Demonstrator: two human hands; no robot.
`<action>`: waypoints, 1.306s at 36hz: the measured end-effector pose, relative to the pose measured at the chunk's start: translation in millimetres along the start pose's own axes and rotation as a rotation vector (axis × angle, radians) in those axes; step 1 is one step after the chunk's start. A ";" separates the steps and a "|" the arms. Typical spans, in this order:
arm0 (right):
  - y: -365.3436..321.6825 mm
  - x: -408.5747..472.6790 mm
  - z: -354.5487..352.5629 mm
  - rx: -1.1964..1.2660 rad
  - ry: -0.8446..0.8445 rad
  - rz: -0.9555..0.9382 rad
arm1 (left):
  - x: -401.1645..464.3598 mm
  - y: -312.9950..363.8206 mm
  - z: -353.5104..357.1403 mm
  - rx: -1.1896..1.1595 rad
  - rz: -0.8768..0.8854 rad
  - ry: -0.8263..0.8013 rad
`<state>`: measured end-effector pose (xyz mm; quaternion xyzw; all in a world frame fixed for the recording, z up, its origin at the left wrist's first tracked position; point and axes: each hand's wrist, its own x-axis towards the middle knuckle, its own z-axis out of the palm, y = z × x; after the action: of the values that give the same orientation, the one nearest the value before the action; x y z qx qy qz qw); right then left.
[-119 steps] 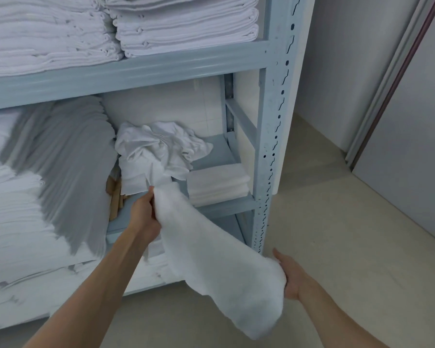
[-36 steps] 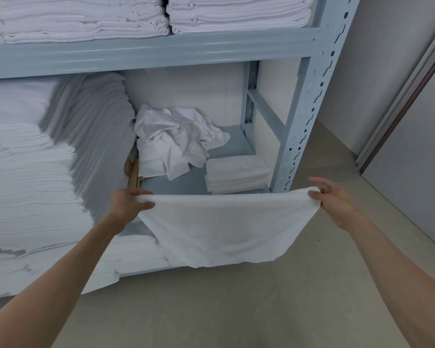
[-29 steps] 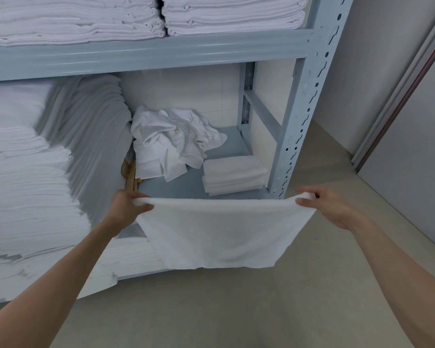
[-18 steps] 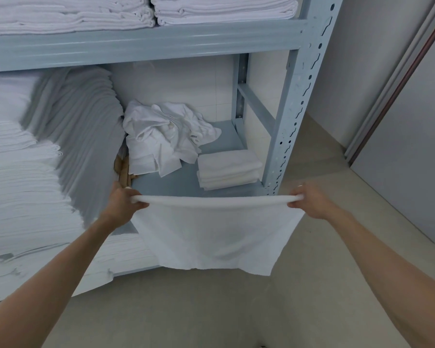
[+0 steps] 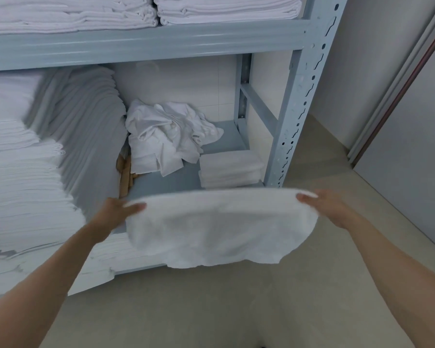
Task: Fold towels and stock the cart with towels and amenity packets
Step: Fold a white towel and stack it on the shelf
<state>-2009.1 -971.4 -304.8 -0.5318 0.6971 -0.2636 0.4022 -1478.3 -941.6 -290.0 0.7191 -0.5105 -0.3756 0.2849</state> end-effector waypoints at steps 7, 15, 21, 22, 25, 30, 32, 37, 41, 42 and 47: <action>14.8 15.4 21.0 -0.167 0.197 0.032 | -3.2 -5.0 28.2 -0.150 -0.100 0.060; 10.8 6.7 7.0 0.148 0.155 0.084 | -6.5 -0.4 2.8 -0.426 -0.179 -0.077; 1.7 5.3 12.5 0.259 0.147 0.161 | -6.3 4.4 9.8 -0.439 -0.269 -0.015; 0.0 6.0 17.7 0.225 0.170 0.180 | -6.1 6.9 18.0 -0.407 -0.279 0.024; -8.9 5.7 36.9 0.135 0.207 0.200 | -8.5 18.5 47.6 -0.330 -0.237 0.067; -35.0 -7.7 74.5 0.079 0.165 0.120 | -19.3 49.5 97.3 -0.205 -0.143 0.006; -51.8 -17.6 88.2 0.067 0.121 0.063 | -22.7 62.5 116.1 -0.186 -0.102 -0.020; -90.6 -39.2 119.4 0.021 0.005 -0.118 | -30.1 91.2 148.1 -0.130 0.005 -0.057; -113.5 -53.1 137.5 0.125 -0.107 -0.191 | -35.2 112.2 160.0 -0.114 0.089 -0.099; -117.1 -55.1 138.8 0.173 -0.142 -0.192 | -34.3 114.7 160.6 -0.103 0.103 -0.103; -119.5 -50.4 132.2 0.428 -0.280 -0.118 | -27.5 118.5 150.3 -0.097 0.119 -0.128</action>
<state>-1829.0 -950.6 -266.7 -0.5057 0.5306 -0.3521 0.5820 -1670.2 -956.9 -272.7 0.6475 -0.5507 -0.4273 0.3080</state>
